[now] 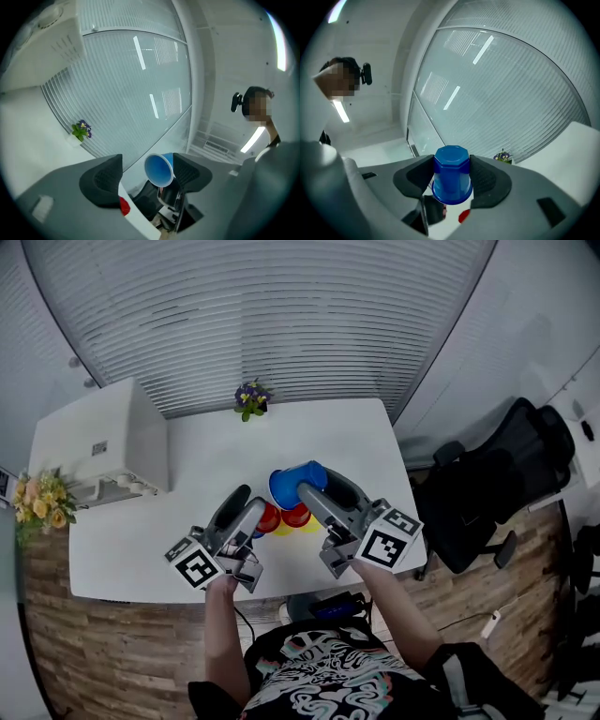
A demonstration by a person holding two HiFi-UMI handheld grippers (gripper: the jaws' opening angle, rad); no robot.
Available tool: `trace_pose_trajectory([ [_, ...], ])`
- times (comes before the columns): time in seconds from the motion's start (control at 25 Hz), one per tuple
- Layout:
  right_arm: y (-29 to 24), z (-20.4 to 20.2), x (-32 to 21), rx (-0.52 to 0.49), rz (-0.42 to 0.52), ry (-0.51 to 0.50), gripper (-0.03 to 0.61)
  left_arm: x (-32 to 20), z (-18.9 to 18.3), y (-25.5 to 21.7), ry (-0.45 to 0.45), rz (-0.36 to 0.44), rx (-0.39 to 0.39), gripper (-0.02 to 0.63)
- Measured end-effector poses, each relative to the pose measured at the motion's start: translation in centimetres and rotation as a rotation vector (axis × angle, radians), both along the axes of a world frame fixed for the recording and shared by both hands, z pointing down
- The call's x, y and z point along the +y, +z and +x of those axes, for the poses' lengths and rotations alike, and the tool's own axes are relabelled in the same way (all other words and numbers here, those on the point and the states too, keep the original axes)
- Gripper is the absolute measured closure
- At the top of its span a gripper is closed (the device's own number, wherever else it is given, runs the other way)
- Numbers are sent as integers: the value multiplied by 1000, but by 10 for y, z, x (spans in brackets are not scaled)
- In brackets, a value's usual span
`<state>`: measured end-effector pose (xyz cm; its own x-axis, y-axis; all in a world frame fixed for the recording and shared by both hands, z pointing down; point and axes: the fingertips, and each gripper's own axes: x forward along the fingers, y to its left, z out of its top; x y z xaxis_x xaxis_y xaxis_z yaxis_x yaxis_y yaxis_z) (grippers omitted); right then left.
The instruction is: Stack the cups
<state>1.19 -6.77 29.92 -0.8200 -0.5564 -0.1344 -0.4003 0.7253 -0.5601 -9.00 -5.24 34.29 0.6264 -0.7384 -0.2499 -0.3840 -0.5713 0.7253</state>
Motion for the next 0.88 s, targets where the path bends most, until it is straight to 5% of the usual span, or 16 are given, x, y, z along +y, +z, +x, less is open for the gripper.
trace_pose_trajectory([
  [0.16, 23, -10, -2, 329, 126, -23, 357, -3, -17, 14, -99, -17, -245, 346],
  [0.28, 40, -24, 2, 510, 198, -64, 347, -5, -36, 26, -218, -25, -390, 549],
  [0.36, 48, -31, 3, 576, 223, -79, 347, -5, -43, 30, -255, -24, -440, 612],
  [0.88, 90, -56, 7, 746, 237, -180, 345, -7, -54, 57, -291, -66, -588, 612],
])
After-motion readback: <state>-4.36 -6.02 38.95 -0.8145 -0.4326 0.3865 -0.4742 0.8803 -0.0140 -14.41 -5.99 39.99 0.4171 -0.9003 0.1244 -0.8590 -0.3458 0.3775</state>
